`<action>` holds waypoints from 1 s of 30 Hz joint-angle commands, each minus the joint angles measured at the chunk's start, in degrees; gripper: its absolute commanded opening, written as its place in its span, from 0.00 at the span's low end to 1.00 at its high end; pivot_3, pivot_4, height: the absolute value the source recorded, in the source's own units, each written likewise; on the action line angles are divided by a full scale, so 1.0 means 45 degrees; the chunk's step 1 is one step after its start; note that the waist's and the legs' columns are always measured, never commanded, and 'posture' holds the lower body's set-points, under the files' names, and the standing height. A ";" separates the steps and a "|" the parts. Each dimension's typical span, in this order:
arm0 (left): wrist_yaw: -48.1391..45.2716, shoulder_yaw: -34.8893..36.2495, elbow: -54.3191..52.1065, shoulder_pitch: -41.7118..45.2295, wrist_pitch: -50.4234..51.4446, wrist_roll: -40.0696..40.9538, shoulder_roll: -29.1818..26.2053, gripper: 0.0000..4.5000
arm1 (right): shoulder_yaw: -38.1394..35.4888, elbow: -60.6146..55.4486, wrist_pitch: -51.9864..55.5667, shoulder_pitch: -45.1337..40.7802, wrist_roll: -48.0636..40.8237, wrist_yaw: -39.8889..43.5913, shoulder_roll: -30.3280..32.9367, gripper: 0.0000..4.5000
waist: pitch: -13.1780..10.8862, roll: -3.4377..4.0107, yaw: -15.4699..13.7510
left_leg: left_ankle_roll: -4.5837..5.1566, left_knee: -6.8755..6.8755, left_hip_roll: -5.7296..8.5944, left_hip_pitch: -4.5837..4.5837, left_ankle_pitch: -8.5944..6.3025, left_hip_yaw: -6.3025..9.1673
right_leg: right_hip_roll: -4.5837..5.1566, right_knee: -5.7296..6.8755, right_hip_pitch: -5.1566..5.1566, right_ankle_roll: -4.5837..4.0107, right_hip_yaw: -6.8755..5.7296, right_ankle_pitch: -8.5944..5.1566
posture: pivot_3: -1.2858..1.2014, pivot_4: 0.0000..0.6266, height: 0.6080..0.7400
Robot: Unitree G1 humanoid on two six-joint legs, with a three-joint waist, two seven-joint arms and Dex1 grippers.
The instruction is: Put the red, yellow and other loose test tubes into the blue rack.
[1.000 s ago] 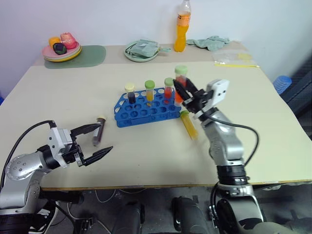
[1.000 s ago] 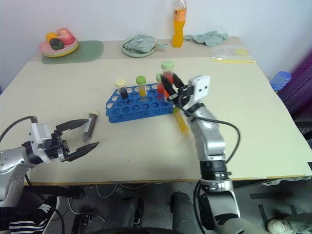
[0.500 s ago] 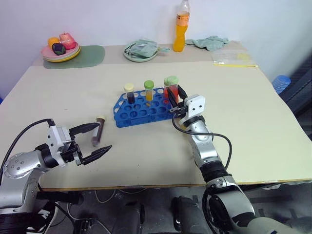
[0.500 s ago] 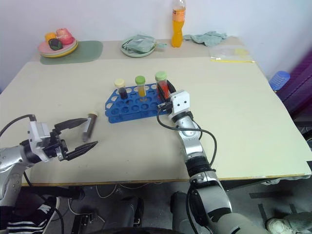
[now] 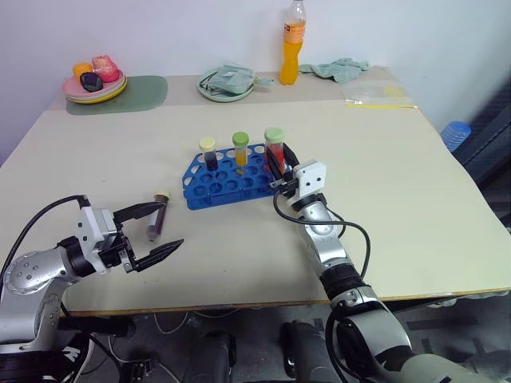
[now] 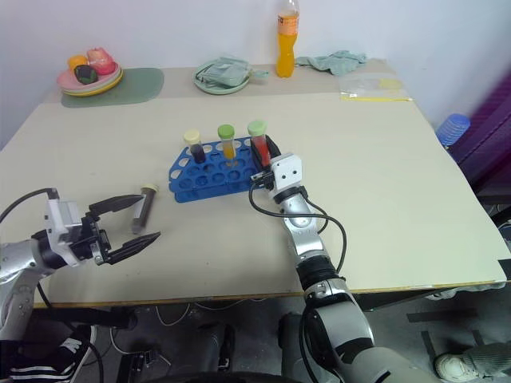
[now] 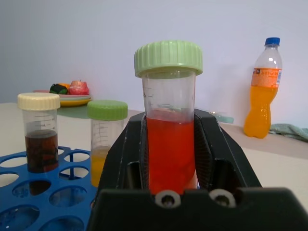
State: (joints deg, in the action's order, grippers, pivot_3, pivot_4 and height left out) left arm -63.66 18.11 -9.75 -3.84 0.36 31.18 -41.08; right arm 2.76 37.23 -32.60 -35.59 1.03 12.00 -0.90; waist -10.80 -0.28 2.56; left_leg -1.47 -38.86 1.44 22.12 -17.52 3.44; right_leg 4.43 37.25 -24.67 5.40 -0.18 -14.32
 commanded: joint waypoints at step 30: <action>0.0124 0.0487 -0.0813 -0.0424 -0.0036 0.0148 0.0000 1.00 | -0.0192 -0.2681 0.1647 0.0950 -0.1478 0.2287 0.1276 0.97 | 0.0000 0.0001 -0.0032 | 0.0000 0.0027 -0.0004 -0.0099 0.0000 -0.0011 | 0.0000 -0.0004 0.0073 -0.0013 0.0013 0.0006 | 0.52 0.24 1.00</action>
State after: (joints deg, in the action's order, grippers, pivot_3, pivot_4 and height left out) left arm -63.41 19.20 -11.96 -5.57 0.92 31.48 -41.00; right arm 1.85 31.36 -27.37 -32.48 -3.94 20.72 3.81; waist -10.80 -0.27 2.42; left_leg -1.47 -38.73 1.43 21.69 -17.52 3.39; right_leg 4.44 37.22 -24.34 5.35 -0.12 -14.29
